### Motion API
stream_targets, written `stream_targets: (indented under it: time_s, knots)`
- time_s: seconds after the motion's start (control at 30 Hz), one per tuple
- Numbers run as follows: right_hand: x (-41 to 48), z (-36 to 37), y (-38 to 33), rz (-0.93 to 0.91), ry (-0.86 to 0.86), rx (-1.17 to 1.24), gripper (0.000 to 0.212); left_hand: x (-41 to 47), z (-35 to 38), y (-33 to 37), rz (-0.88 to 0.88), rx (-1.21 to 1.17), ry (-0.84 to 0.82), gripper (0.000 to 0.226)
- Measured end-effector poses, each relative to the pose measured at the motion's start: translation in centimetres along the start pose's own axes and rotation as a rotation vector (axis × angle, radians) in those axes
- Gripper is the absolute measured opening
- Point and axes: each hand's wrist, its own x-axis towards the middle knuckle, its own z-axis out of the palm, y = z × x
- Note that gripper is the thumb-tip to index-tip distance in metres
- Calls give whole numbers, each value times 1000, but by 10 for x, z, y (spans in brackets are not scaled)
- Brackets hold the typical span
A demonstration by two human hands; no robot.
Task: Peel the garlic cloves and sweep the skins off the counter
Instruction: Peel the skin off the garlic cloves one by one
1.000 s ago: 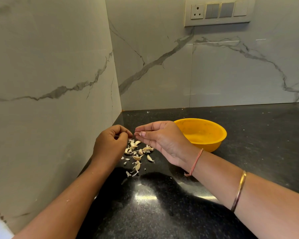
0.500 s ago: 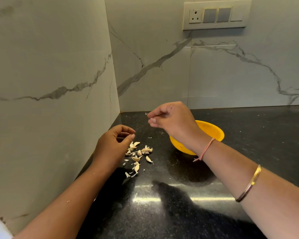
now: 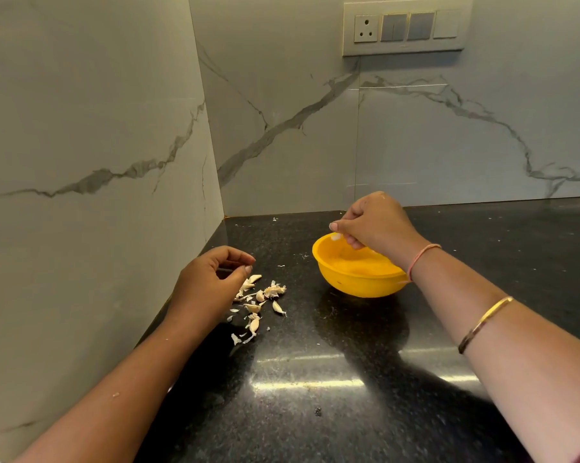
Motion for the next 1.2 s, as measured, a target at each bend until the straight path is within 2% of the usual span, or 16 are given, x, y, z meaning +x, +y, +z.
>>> stream_targets:
  time_s: [0.13,0.2,0.27,0.4,0.47,0.53,0.67,0.73,0.8,0.87,1.0,1.1,1.2]
  knots:
    - [3,2,3,15,-18,-17,34,0,0,0,-5,4,0,20]
    - [1,3,0,-28,1,20,30,0,-1,1,-4,32,6,26]
    - [-4,6,-9,-114,23,107,21,0,-2,1,-12,62,17,32]
    - [-26,17,-37,-335,33,198,12,0,-2,3,-39,18,65,28]
    - [-41,23,-49,-445,-59,101,12,-1,-2,3,-56,-8,73,26]
    - [-53,31,-56,-509,-203,-100,15,-1,-2,3,-66,-9,75,26]
    - [-63,48,-55,-450,-429,-402,23,0,-1,1,-77,23,73,36]
    - [-65,53,-52,-417,-485,-467,27,1,-2,1,-82,37,76,37]
    - [-66,57,-50,-424,-496,-484,26,1,-2,0,-76,49,65,29]
    - [-66,61,-48,-439,-490,-457,18,2,-3,0,-62,46,43,16]
    - [-62,67,-39,-412,-432,-291,18,2,-4,-1,-44,62,18,31]
    - [-55,67,-34,-312,-373,-50,16,1,-5,2,-72,39,16,31]
    - [-54,67,-33,-155,-367,269,15,1,-4,2,-109,-75,5,19]
